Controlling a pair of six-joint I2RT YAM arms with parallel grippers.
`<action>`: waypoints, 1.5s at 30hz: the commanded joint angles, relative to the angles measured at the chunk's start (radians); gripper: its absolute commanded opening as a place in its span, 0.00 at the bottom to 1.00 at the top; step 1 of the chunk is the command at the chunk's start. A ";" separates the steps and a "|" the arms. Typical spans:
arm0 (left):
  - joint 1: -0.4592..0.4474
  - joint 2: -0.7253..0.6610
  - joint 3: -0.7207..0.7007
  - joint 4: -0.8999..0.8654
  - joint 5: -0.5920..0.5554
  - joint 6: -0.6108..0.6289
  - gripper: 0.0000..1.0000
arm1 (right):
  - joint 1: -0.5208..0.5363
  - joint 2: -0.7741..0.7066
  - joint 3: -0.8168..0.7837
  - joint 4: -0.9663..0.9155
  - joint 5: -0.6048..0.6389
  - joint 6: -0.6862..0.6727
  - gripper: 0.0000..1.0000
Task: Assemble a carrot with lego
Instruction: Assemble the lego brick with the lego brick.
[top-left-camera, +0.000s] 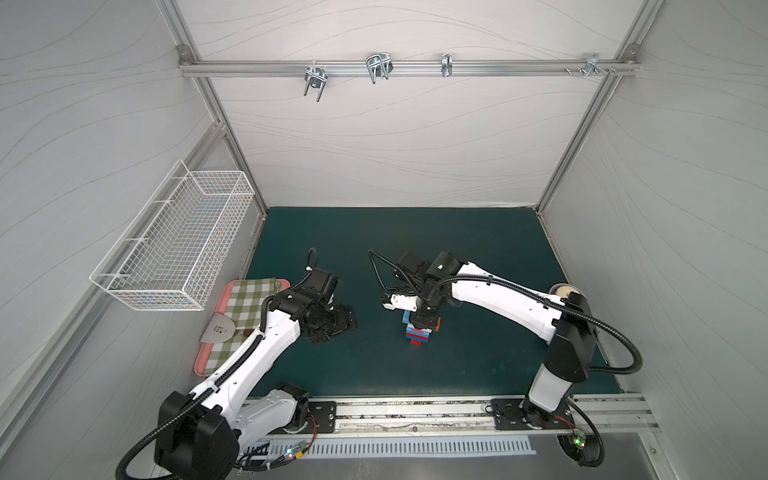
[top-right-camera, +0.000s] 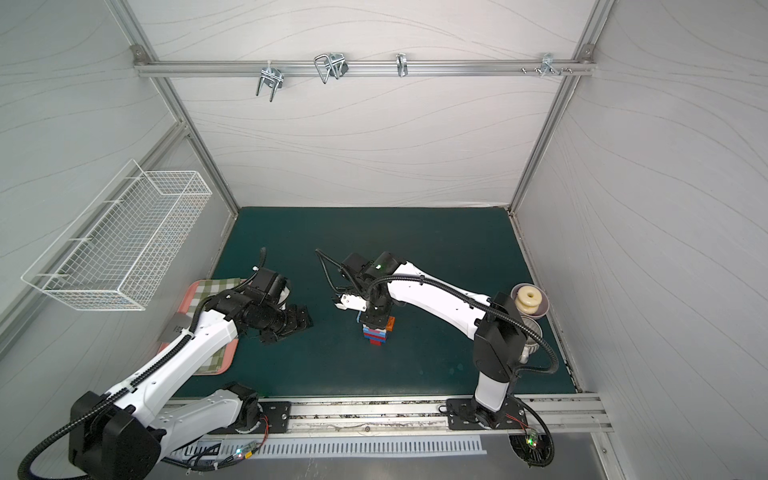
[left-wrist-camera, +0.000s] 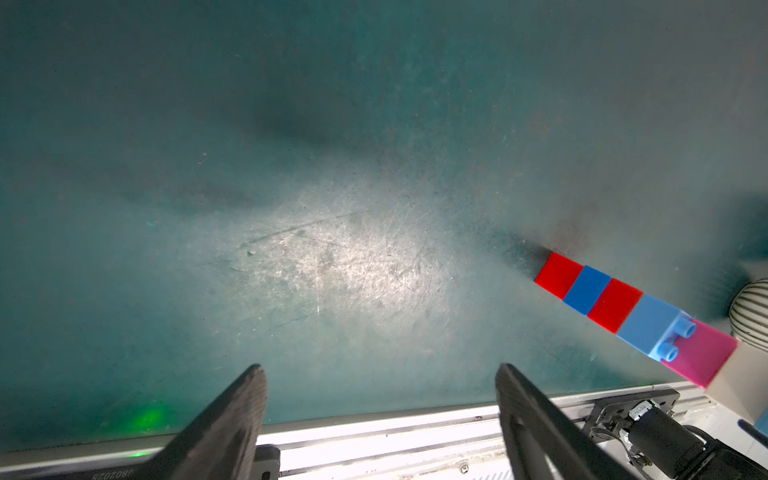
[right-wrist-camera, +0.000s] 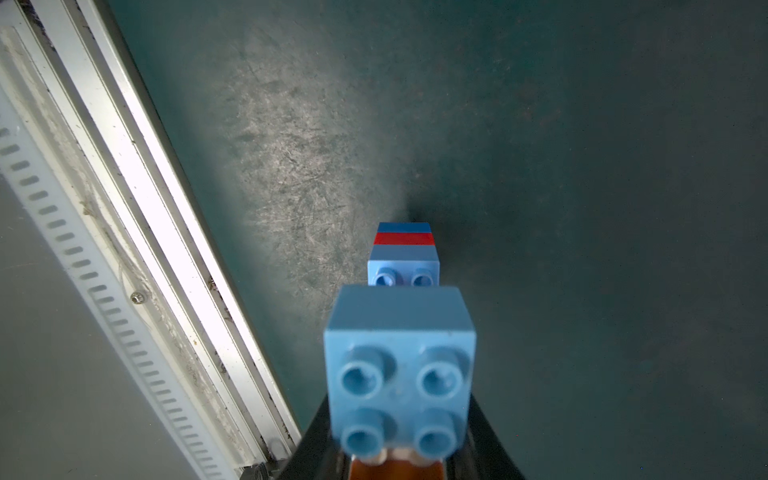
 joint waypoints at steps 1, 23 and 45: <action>0.006 -0.014 0.002 -0.001 -0.003 0.009 0.87 | 0.028 0.068 -0.030 -0.073 -0.002 -0.025 0.00; 0.006 -0.016 0.001 0.001 -0.010 0.011 0.87 | -0.001 0.083 -0.063 -0.068 -0.003 0.061 0.00; 0.006 -0.010 0.006 0.001 -0.016 0.014 0.87 | 0.040 0.121 -0.035 -0.092 0.026 0.038 0.00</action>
